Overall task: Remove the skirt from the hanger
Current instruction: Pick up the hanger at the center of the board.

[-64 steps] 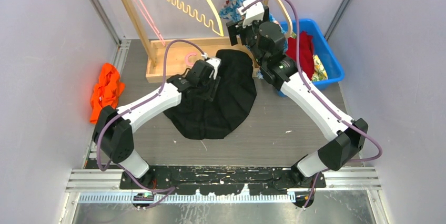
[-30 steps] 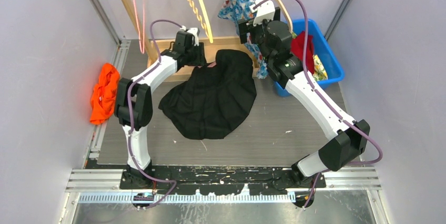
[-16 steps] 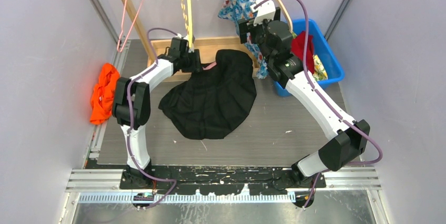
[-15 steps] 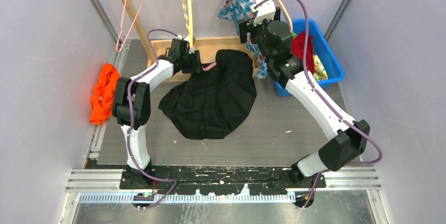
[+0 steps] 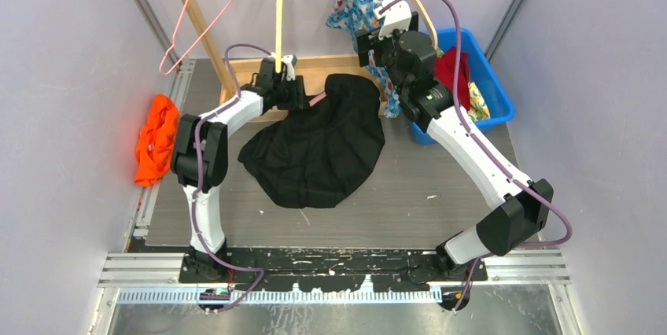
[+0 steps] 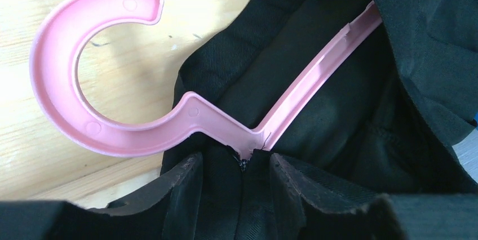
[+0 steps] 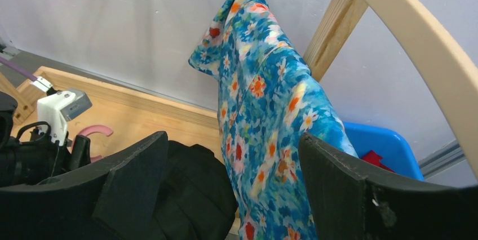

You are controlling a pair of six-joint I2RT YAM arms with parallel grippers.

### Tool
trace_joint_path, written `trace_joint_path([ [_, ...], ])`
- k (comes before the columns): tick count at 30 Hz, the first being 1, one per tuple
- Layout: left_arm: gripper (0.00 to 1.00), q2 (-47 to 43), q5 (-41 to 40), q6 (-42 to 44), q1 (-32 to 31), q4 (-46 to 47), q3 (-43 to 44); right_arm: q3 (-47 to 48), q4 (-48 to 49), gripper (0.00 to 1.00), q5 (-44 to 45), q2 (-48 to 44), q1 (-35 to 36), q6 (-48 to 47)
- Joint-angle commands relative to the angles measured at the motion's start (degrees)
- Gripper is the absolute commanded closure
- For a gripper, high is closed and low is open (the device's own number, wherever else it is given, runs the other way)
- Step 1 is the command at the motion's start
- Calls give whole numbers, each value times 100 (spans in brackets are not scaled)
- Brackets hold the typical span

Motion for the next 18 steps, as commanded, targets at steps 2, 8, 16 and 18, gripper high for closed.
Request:
trace_joint_path([
  [2, 52, 248, 307, 174, -293, 169, -61, 275, 144, 10, -50, -1, -23, 34],
  [8, 52, -121, 432, 385, -415, -37, -576, 260, 178, 10, -17, -10, -29, 25],
  [16, 52, -751, 699, 511, -471, -86, -1401, 234, 242, 10, -71, 17, -42, 123],
  [18, 52, -735, 739, 513, -540, 51, -1577, 235, 217, 11, -83, 17, -39, 162],
])
